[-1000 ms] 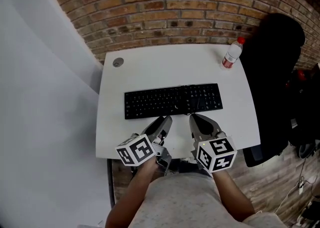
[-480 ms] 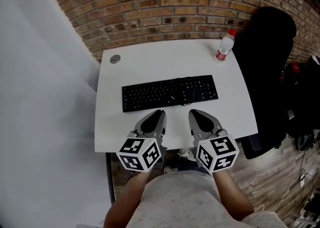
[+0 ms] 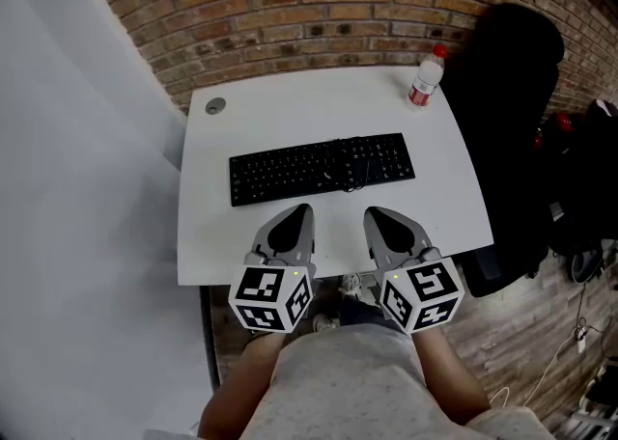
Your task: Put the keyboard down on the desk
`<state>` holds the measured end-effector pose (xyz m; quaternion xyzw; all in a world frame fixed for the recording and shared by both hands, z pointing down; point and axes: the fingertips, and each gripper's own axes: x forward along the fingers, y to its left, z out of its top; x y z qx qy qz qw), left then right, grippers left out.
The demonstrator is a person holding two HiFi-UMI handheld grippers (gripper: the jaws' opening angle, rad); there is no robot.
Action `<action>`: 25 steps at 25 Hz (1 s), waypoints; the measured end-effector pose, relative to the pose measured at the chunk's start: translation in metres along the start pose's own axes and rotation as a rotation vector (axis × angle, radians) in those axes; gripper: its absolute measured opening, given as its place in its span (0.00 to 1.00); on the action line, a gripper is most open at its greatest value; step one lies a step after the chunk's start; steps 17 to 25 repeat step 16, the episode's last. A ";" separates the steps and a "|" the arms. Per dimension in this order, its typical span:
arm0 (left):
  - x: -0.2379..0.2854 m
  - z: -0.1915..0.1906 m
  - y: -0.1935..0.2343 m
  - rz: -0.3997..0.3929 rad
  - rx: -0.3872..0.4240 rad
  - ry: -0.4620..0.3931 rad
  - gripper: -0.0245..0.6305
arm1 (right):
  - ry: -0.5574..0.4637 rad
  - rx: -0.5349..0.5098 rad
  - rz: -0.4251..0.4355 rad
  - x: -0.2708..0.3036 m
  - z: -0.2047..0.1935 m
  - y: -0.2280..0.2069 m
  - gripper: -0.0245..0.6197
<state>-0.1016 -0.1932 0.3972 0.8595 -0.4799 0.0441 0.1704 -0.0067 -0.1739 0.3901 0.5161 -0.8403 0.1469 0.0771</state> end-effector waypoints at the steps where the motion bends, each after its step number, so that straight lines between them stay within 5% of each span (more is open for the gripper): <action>1: -0.001 -0.001 0.000 0.000 0.002 -0.001 0.03 | 0.000 -0.003 0.000 -0.001 -0.001 0.001 0.05; 25: -0.006 -0.006 -0.003 -0.005 0.006 0.006 0.03 | 0.000 -0.008 0.000 -0.004 -0.004 0.009 0.05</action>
